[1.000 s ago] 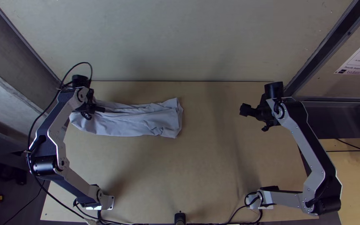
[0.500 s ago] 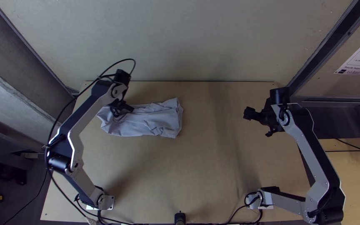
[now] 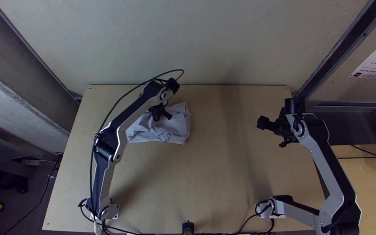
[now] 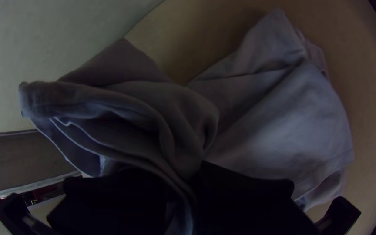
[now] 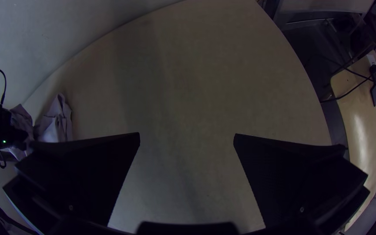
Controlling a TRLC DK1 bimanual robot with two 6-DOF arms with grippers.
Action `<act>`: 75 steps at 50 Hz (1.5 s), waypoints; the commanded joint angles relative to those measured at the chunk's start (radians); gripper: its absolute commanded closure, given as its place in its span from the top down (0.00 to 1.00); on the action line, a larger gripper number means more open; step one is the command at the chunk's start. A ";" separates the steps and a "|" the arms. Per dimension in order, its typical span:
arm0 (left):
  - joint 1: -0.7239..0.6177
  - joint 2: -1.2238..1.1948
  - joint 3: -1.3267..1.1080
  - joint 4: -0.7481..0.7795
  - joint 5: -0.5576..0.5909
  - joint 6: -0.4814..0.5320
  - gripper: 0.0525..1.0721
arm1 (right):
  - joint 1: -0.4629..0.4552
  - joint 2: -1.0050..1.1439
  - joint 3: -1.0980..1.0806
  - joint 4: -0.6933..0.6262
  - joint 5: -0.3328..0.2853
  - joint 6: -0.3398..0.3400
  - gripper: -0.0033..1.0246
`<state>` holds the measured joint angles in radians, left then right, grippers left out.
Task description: Fold the t-shirt
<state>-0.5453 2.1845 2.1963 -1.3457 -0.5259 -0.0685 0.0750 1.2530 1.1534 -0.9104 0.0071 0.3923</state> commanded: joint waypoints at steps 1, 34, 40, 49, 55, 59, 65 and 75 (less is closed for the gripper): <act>-0.039 0.043 0.060 -0.023 -0.013 -0.036 0.18 | -0.017 -0.029 -0.040 0.022 -0.006 0.000 0.96; -0.042 0.072 0.172 0.365 0.846 -0.473 0.96 | 0.066 -0.050 -0.178 0.096 -0.007 0.023 0.96; -0.042 0.061 0.169 0.356 0.846 -0.471 0.96 | 0.057 -0.050 -0.156 0.116 -0.006 0.017 0.96; -0.044 -0.019 0.126 0.350 0.744 -0.378 0.96 | 0.042 -0.050 -0.046 0.131 -0.006 -0.049 0.96; -0.016 -0.137 0.082 0.352 0.664 -0.275 0.96 | 0.000 -0.061 0.055 0.186 -0.006 -0.162 0.96; 0.016 -0.226 0.066 0.352 0.621 -0.217 0.96 | -0.029 -0.060 0.135 0.208 -0.006 -0.234 0.96; 0.081 -0.359 0.031 0.353 0.543 -0.140 0.96 | -0.066 -0.055 0.252 0.242 -0.004 -0.300 0.96; 0.191 -0.623 -0.156 0.442 0.443 -0.013 0.96 | -0.083 -0.076 0.397 0.269 -0.004 -0.329 0.96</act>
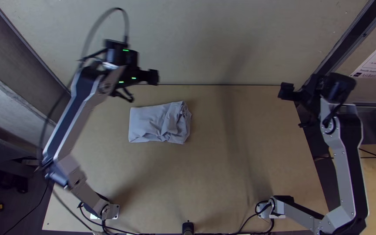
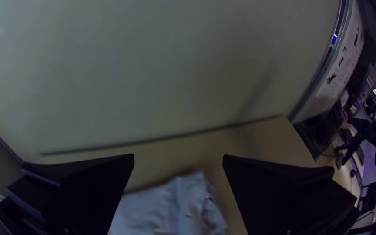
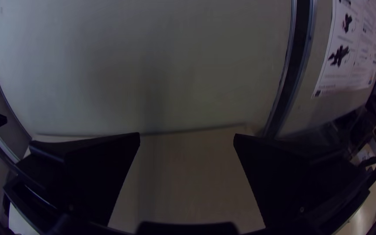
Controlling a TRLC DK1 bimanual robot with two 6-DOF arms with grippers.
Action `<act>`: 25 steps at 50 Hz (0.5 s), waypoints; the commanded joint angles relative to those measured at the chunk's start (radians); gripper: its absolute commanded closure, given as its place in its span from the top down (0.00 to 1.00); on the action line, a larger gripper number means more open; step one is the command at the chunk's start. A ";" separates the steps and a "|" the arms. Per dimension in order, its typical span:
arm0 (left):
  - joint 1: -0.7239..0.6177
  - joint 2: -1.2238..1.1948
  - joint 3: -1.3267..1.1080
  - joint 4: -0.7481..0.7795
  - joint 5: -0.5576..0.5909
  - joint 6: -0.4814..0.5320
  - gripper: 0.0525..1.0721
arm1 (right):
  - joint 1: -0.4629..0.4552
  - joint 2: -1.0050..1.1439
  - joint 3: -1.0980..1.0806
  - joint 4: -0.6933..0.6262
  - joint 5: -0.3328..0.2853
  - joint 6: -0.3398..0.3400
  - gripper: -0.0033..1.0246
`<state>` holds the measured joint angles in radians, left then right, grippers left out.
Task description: Fold the t-shirt
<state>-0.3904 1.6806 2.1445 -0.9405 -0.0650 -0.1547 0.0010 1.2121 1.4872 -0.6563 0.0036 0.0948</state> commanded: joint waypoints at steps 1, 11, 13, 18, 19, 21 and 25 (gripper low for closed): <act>0.053 -0.150 -0.130 0.055 -0.018 0.078 0.96 | -0.007 -0.042 0.071 0.018 -0.001 -0.033 0.96; 0.193 -0.438 -0.416 0.276 -0.024 0.178 0.96 | 0.004 -0.160 0.058 0.092 -0.002 -0.056 0.96; 0.222 -0.489 -0.468 0.310 -0.024 0.181 0.96 | 0.005 -0.192 0.036 0.112 -0.002 -0.066 0.96; 0.288 -0.625 -0.618 0.408 -0.024 0.221 0.96 | 0.005 -0.290 -0.038 0.175 -0.002 -0.081 0.96; 0.301 -0.656 -0.657 0.442 -0.024 0.234 0.96 | 0.005 -0.313 -0.059 0.196 -0.002 -0.084 0.96; 0.326 -0.716 -0.727 0.503 -0.019 0.251 0.96 | 0.005 -0.364 -0.105 0.241 -0.002 -0.092 0.96; 0.361 -0.826 -0.862 0.614 -0.015 0.265 0.96 | 0.005 -0.467 -0.208 0.337 -0.002 -0.110 0.96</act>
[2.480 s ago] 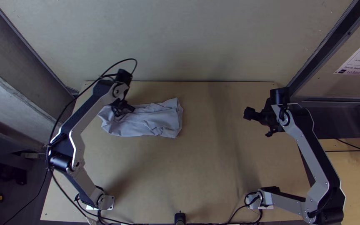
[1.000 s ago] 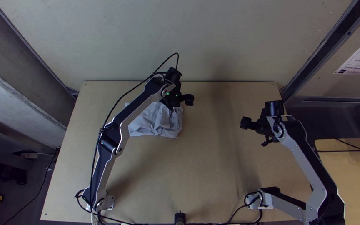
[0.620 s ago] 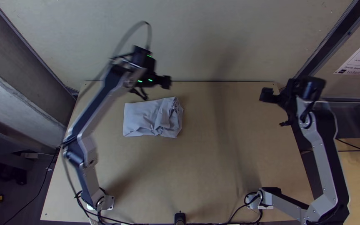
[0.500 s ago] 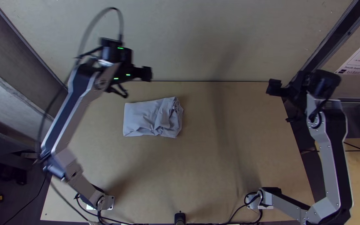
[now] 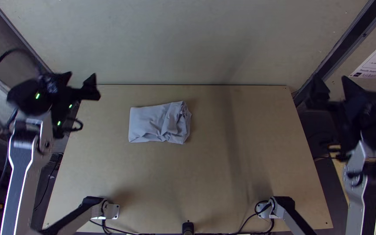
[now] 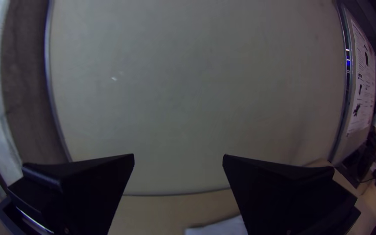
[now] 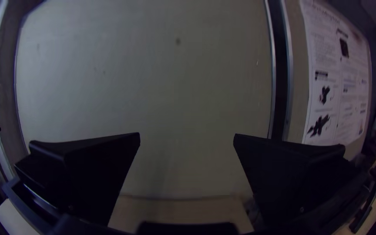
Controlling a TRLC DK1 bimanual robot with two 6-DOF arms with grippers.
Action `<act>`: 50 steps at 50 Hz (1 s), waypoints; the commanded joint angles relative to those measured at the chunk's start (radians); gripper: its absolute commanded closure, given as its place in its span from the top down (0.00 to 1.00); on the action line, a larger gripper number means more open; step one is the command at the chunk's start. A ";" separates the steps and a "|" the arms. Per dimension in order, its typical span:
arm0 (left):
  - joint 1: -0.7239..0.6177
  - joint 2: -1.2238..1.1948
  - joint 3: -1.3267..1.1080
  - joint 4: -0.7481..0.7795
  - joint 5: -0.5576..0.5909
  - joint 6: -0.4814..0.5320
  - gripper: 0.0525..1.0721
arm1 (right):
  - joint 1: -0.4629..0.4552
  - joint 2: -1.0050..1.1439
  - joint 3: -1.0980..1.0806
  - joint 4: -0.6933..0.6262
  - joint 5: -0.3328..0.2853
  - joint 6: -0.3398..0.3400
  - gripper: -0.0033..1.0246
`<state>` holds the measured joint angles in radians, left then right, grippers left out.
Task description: Fold the t-shirt
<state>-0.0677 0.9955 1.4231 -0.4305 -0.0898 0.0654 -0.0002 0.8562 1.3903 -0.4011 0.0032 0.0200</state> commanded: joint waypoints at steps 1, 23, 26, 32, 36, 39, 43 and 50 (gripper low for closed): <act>0.046 -0.167 -0.171 0.125 0.012 0.045 0.96 | 0.006 -0.134 -0.134 0.104 -0.002 -0.042 0.96; 0.094 -0.758 -0.799 0.432 0.005 0.048 0.96 | 0.017 -0.568 -0.562 0.289 -0.003 -0.123 0.96; 0.094 -0.842 -0.860 0.424 0.005 0.050 0.96 | 0.017 -0.626 -0.616 0.294 -0.005 -0.123 0.96; 0.097 -0.989 -0.954 0.391 0.004 0.066 0.96 | 0.020 -0.749 -0.731 0.303 -0.016 -0.132 0.96; 0.103 -1.002 -0.974 0.342 -0.014 0.065 0.96 | 0.020 -0.824 -0.814 0.318 -0.039 -0.140 0.96; 0.105 -1.000 -0.995 0.361 -0.021 0.074 0.96 | 0.020 -0.862 -0.886 0.381 -0.042 -0.143 0.96; 0.103 -1.000 -1.040 0.386 -0.021 0.085 0.96 | 0.023 -0.864 -0.973 0.453 -0.042 -0.138 0.96; 0.101 -1.000 -1.175 0.469 -0.016 0.096 0.96 | 0.048 -0.862 -1.160 0.602 -0.042 -0.141 0.96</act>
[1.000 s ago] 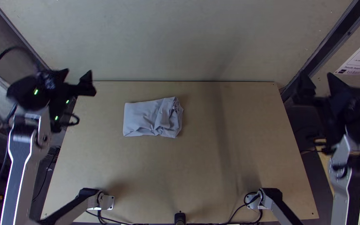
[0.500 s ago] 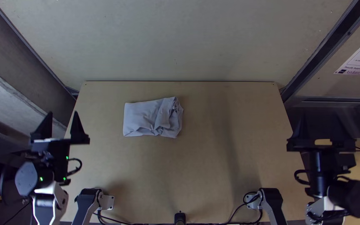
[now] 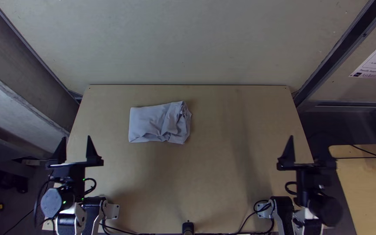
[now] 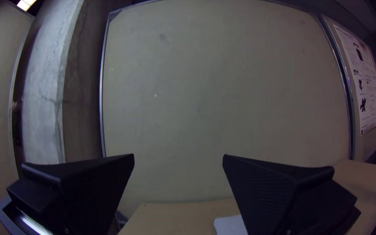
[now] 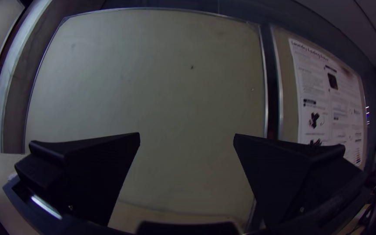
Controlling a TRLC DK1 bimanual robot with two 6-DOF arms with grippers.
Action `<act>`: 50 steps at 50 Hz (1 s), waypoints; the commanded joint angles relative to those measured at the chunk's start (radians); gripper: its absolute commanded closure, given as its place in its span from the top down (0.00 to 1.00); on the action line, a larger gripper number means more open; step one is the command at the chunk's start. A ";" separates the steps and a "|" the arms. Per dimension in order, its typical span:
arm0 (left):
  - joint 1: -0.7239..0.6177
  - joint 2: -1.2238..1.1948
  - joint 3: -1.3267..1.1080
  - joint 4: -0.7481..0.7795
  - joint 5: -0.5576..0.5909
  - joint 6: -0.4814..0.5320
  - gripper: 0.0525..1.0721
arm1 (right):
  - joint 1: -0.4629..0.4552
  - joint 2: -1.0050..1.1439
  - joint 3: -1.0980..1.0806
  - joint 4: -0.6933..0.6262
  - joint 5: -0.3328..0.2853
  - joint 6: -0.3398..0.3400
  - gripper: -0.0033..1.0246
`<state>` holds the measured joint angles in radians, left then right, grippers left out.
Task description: Fold the t-shirt
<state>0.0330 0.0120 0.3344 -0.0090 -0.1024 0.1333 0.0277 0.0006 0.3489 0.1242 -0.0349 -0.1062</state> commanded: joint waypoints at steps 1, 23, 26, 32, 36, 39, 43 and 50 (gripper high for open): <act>-0.001 -0.017 -0.104 0.052 0.000 0.028 0.96 | 0.024 -0.007 -0.146 0.088 -0.003 -0.015 0.96; -0.008 -0.012 -0.331 0.015 0.029 0.144 0.96 | 0.048 -0.004 -0.338 -0.149 0.012 -0.033 0.96; -0.001 -0.012 -0.331 0.017 0.029 0.129 0.96 | 0.044 0.010 -0.340 -0.138 0.030 -0.032 0.96; 0.001 -0.012 -0.333 0.018 0.030 0.127 0.96 | 0.046 -0.001 -0.341 -0.138 0.030 -0.032 0.96; 0.001 -0.012 -0.333 0.018 0.030 0.127 0.96 | 0.048 -0.004 -0.340 -0.136 0.030 -0.032 0.96; 0.001 -0.012 -0.333 0.018 0.030 0.127 0.96 | 0.048 -0.004 -0.340 -0.136 0.030 -0.032 0.96; 0.001 -0.012 -0.333 0.018 0.030 0.127 0.96 | 0.048 -0.004 -0.340 -0.136 0.030 -0.032 0.96; 0.001 -0.012 -0.333 0.018 0.030 0.127 0.96 | 0.048 -0.004 -0.340 -0.136 0.030 -0.032 0.96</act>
<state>0.0284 0.0116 0.0444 0.0269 -0.0715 0.2409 0.0719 0.0032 0.0147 0.0090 -0.0109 -0.1181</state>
